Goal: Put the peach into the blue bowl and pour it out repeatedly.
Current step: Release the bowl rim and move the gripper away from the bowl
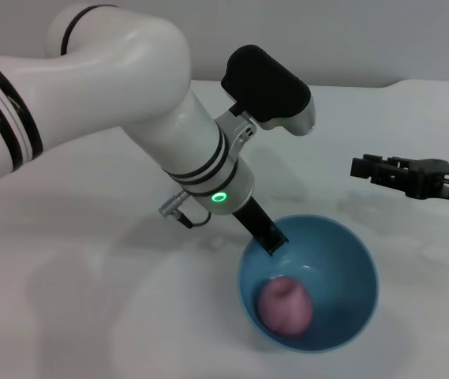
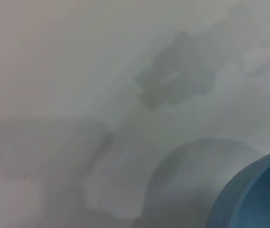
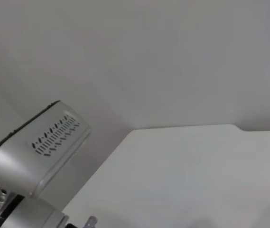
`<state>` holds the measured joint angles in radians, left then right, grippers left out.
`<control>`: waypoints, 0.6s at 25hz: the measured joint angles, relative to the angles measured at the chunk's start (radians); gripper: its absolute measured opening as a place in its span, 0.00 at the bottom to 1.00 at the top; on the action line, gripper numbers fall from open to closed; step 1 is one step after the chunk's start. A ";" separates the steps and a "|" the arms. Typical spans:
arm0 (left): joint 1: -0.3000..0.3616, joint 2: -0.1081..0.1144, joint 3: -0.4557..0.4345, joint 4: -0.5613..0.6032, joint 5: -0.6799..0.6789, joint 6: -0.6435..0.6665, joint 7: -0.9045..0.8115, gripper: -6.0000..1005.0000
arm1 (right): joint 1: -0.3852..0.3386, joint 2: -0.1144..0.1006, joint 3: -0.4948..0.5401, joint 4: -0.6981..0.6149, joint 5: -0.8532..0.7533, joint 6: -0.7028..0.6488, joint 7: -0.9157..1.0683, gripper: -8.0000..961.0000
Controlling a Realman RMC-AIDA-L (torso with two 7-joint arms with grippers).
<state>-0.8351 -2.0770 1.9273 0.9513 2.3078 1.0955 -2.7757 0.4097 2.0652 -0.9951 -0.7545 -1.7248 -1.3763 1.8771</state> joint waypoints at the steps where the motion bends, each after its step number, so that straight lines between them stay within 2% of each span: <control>1: 0.000 0.000 0.001 0.000 -0.002 -0.002 0.000 0.01 | -0.002 0.001 0.006 0.000 0.000 0.001 -0.003 0.39; 5: -0.002 0.000 0.003 0.000 -0.002 -0.005 0.001 0.01 | -0.005 0.001 0.020 0.002 0.001 0.001 -0.004 0.39; 10: -0.002 0.000 0.022 0.000 0.002 -0.006 0.009 0.07 | -0.004 0.001 0.021 0.003 0.001 0.001 -0.004 0.39; 15: -0.003 0.005 0.020 0.001 0.005 -0.006 0.010 0.18 | -0.004 0.001 0.021 0.003 0.001 0.001 -0.004 0.39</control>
<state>-0.8376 -2.0718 1.9469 0.9525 2.3125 1.0891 -2.7661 0.4060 2.0661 -0.9741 -0.7516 -1.7241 -1.3756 1.8729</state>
